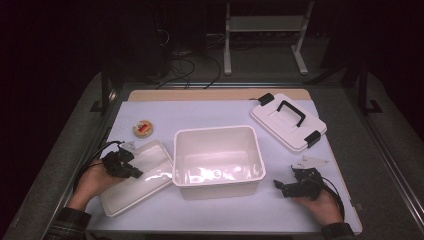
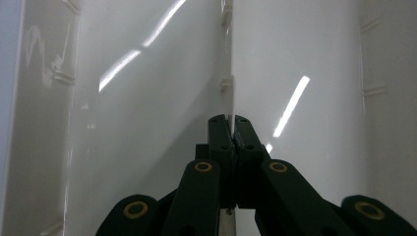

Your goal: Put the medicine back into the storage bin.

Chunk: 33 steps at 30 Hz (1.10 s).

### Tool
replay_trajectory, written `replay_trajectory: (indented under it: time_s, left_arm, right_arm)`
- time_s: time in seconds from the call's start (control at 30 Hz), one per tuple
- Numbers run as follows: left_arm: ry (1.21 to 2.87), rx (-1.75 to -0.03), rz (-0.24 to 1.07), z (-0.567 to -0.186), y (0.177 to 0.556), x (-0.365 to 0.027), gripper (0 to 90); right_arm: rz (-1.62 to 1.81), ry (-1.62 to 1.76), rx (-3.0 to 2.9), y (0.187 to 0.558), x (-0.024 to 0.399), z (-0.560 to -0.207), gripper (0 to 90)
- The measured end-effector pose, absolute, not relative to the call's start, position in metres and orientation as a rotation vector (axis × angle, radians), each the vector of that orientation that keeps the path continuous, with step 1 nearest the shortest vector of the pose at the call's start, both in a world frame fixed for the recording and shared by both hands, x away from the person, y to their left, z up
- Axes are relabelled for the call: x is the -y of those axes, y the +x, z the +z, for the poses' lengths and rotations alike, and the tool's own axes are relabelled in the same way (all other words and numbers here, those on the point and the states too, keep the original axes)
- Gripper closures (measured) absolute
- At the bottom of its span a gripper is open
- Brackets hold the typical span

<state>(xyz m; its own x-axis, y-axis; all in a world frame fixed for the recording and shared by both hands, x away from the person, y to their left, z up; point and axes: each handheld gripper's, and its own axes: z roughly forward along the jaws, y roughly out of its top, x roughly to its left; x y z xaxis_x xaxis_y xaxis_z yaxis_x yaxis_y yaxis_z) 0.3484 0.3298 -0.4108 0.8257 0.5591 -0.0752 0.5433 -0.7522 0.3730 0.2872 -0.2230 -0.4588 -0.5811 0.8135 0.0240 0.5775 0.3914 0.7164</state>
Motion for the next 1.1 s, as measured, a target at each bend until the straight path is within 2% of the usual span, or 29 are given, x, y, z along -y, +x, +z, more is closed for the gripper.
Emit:
replay_trajectory:
  time_s: [0.1, 0.17, 0.33, 0.47, 0.77, 0.97, 1.1]
  left_arm:
    - [2.621, -0.823, 0.061, -0.410, 0.348, -0.330, 88.3]
    - [2.614, -0.830, 0.050, -0.407, 0.349, -0.332, 78.1]
    - [2.580, -0.861, 0.090, -0.389, 0.350, -0.338, 66.4]
    - [2.557, -0.877, 0.128, -0.373, 0.357, -0.341, 53.5]
    - [2.547, -0.934, 0.180, -0.348, 0.388, -0.343, 31.3]
    - [2.548, -0.960, 0.217, -0.345, 0.413, -0.340, 23.0]
    - [2.544, -0.965, 0.240, -0.346, 0.426, -0.338, 20.8]
  right_arm:
    - [0.998, 1.210, -2.324, 0.287, 0.223, -0.459, 12.7]
    - [0.998, 1.211, -2.324, 0.287, 0.223, -0.459, 12.7]
    - [0.998, 1.211, -2.324, 0.287, 0.223, -0.459, 12.7]
    - [0.998, 1.210, -2.324, 0.287, 0.223, -0.459, 12.7]
    - [0.998, 1.211, -2.324, 0.287, 0.223, -0.459, 12.8]
    - [0.998, 1.211, -2.324, 0.287, 0.223, -0.459, 12.8]
    - [0.998, 1.211, -2.324, 0.287, 0.223, -0.459, 12.7]
